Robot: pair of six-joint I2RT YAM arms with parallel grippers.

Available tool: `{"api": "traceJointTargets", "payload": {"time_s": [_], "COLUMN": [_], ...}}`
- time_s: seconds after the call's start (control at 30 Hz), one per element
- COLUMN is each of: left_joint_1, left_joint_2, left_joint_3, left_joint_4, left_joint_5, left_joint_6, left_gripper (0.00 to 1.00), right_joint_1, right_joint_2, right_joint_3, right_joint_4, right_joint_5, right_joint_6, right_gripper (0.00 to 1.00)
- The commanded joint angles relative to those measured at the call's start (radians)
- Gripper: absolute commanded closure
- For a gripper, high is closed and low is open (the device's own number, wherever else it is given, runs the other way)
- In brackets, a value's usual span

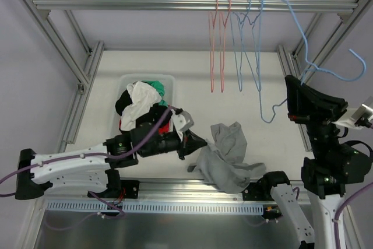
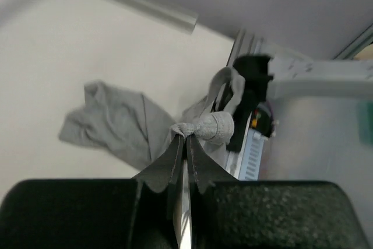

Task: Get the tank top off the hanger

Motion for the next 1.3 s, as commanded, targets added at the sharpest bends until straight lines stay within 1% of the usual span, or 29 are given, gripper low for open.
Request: {"api": "traceJointTargets", "payload": {"time_s": [0.0,0.03,0.07,0.1,0.13,0.17,0.2,0.23,0.33,0.4,0.43,0.47,0.5,0.57,0.6,0.63,0.7,0.73,0.77,0.83,0.87,0.97,1.0,1.13,1.27], "left_joint_1": [-0.004,-0.005,-0.004,-0.004,-0.004,-0.005,-0.005,-0.004,-0.002,0.007,0.013,0.016,0.016,0.016,0.016,0.016,0.018,0.016,0.016,0.015,0.015,0.015,0.015,0.015,0.015], "left_joint_2": [0.073,0.082,0.087,0.088,0.087,0.087,0.084,0.085,0.110,0.142,0.154,0.172,0.177,0.173,0.165,0.154,0.113,0.097,0.076,0.058,0.041,0.018,0.013,-0.013,-0.033], "left_joint_3": [-0.119,-0.132,-0.144,-0.143,-0.138,-0.121,-0.114,-0.094,-0.051,0.006,0.050,0.075,0.096,0.155,0.166,0.173,0.170,0.163,0.157,0.135,0.126,0.081,0.071,0.019,-0.003], "left_joint_4": [0.134,0.134,0.123,0.100,0.068,0.006,-0.021,-0.056,-0.099,-0.131,-0.157,-0.191,-0.209,-0.249,-0.283,-0.294,-0.312,-0.319,-0.320,-0.323,-0.326,-0.328,-0.328,-0.329,-0.329], "left_joint_5": [0.027,-0.031,-0.085,-0.145,-0.261,-0.298,-0.350,-0.369,-0.407,-0.408,-0.398,-0.391,-0.386,-0.381,-0.383,-0.381,-0.357,-0.340,-0.296,-0.253,-0.237,-0.197,-0.185,-0.170,-0.167], "left_joint_6": [-0.110,-0.130,-0.172,-0.195,-0.212,-0.221,-0.221,-0.221,-0.197,-0.187,-0.184,-0.175,-0.169,-0.164,-0.164,-0.164,-0.151,-0.134,-0.126,-0.108,-0.107,-0.109,-0.112,-0.134,-0.141], "left_gripper": [1.00,1.00,1.00,1.00,1.00,1.00,1.00,1.00,1.00,0.78,0.66,0.59,0.48,0.34,0.22,0.18,0.08,0.02,0.01,0.01,0.02,0.01,0.01,0.01,0.01], "right_joint_1": [0.005,0.005,0.005,0.005,0.005,0.005,0.005,0.005,0.005,0.005,0.005,0.005,0.005,0.005,0.003,0.003,0.003,0.003,0.003,0.002,0.000,-0.012,-0.015,-0.032,-0.038], "right_joint_2": [0.018,0.015,0.014,0.035,0.058,0.078,0.097,0.101,0.142,0.190,0.259,0.296,0.330,0.426,0.454,0.480,0.584,0.622,0.702,0.776,0.842,0.932,0.983,1.096,1.157], "right_joint_3": [-0.017,0.003,0.129,0.223,0.312,0.436,0.469,0.491,0.505,0.491,0.499,0.511,0.538,0.589,0.613,0.667,0.731,0.805,0.848,0.964,1.000,1.121,1.143,1.232,1.258], "right_joint_4": [0.501,0.291,0.099,-0.135,-0.540,-0.687,-0.814,-1.004,-1.206,-1.239,-1.262,-1.268,-1.268,-1.263,-1.250,-1.215,-1.182,-1.159,-1.158,-1.153,-1.153,-1.154,-1.150,-1.153,-1.151], "right_joint_5": [0.311,0.314,0.291,0.291,0.306,0.366,0.407,0.452,0.538,0.543,0.535,0.526,0.523,0.529,0.524,0.523,0.534,0.538,0.546,0.535,0.529,0.474,0.460,0.402,0.348], "right_joint_6": [0.045,-0.006,-0.078,-0.150,-0.263,-0.304,-0.368,-0.399,-0.447,-0.462,-0.470,-0.483,-0.488,-0.496,-0.502,-0.505,-0.526,-0.540,-0.559,-0.579,-0.585,-0.589,-0.589,-0.585,-0.554], "right_gripper": [1.00,1.00,1.00,1.00,1.00,1.00,1.00,1.00,1.00,1.00,1.00,1.00,1.00,1.00,1.00,1.00,1.00,1.00,1.00,1.00,1.00,1.00,1.00,1.00,1.00]}}
